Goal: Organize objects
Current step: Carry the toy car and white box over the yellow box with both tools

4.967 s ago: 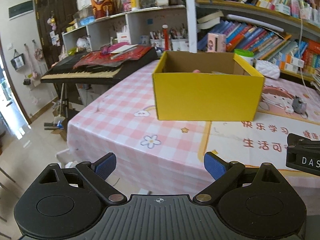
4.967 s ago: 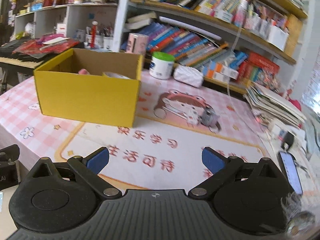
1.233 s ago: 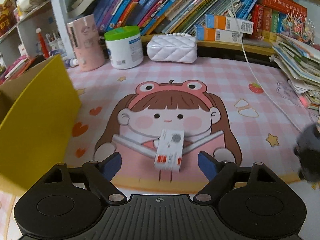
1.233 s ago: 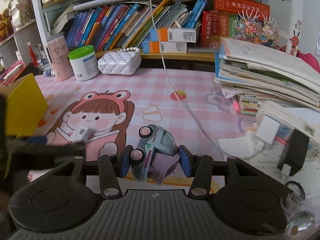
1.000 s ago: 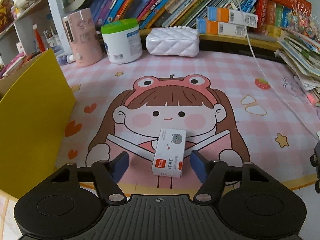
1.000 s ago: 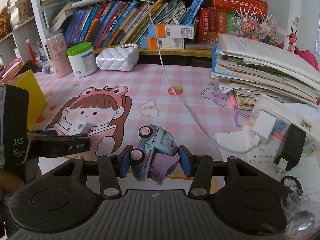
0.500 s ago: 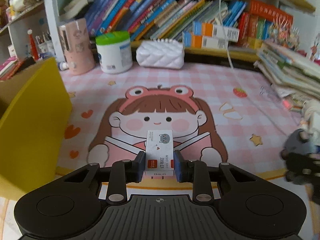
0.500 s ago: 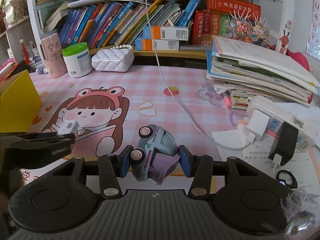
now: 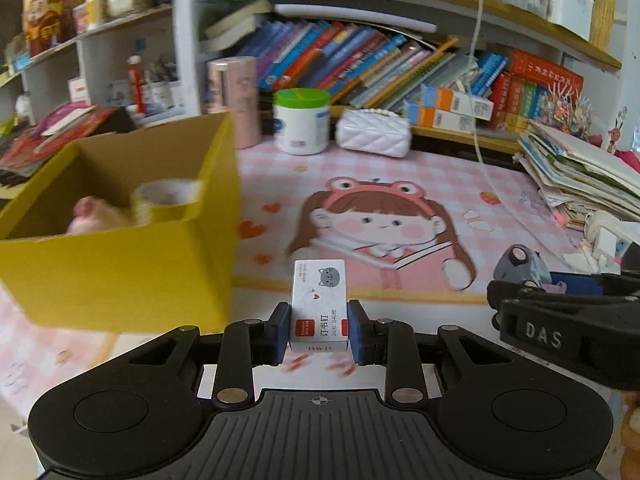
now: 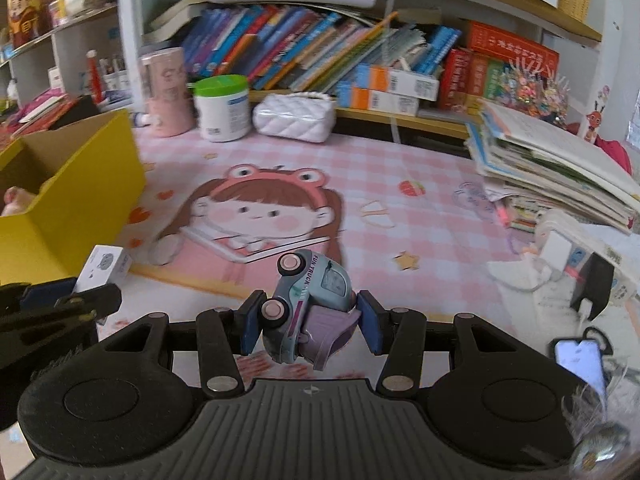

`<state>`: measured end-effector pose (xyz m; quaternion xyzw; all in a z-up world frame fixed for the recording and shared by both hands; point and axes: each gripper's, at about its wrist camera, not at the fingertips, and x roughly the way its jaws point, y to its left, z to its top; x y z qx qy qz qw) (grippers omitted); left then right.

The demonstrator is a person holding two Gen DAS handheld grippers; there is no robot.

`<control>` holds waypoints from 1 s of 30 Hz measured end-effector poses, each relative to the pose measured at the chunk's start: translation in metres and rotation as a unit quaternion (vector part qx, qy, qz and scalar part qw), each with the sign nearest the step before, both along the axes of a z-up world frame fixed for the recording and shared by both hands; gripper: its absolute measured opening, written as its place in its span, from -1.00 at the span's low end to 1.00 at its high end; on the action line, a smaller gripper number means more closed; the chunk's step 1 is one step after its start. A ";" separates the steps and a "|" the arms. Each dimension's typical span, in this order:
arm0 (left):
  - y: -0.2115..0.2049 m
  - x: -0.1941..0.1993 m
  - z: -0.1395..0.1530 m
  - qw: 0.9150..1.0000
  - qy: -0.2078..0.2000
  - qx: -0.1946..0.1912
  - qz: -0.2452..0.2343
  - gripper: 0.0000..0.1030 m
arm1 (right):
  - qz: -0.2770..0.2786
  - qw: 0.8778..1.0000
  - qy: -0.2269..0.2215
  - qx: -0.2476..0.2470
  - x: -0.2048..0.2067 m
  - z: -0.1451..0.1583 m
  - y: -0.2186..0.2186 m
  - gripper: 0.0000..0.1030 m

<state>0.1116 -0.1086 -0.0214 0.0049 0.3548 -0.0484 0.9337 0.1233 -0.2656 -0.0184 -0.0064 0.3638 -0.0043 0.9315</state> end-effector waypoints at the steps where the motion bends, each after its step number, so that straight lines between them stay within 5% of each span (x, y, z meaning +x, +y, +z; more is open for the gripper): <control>1: 0.010 -0.008 0.001 1.000 -0.001 0.001 0.004 -0.45 | 0.003 1.000 0.001 0.001 -0.005 0.001 0.010 -0.10; 16: 0.126 -0.083 0.006 0.998 -0.002 -0.004 0.061 -0.45 | 0.076 0.997 0.001 -0.011 -0.074 0.010 0.137 -0.10; 30: 0.190 -0.124 0.016 0.996 -0.029 0.003 0.084 -0.45 | 0.094 0.996 -0.009 0.006 -0.113 0.013 0.198 -0.10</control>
